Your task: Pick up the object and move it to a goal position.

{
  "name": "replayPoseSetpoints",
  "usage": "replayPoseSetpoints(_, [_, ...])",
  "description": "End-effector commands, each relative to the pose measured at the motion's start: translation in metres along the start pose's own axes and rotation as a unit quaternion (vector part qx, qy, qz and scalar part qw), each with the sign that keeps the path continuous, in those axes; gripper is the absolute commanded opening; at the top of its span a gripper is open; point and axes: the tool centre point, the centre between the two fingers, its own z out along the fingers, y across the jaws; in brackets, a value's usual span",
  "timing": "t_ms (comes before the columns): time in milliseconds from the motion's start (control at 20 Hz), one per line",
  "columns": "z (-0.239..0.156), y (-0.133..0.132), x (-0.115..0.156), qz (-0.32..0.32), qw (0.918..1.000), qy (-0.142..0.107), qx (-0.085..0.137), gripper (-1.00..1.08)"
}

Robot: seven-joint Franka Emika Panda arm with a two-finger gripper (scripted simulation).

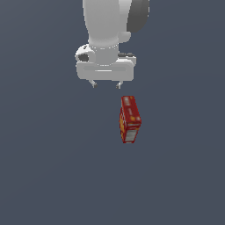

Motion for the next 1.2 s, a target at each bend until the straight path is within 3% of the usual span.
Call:
replayPoseSetpoints(0, [0.0,0.0,0.0,0.0,1.0,0.0,0.0,1.0])
replayPoseSetpoints(700, [0.004,-0.005,0.007,-0.024,0.9997,0.0,-0.007,1.0])
replayPoseSetpoints(900, [0.015,-0.021,0.011,-0.034,0.9994,0.001,-0.008,1.0])
replayPoseSetpoints(1150, [0.041,-0.06,0.019,-0.059,0.9982,0.001,-0.009,1.0])
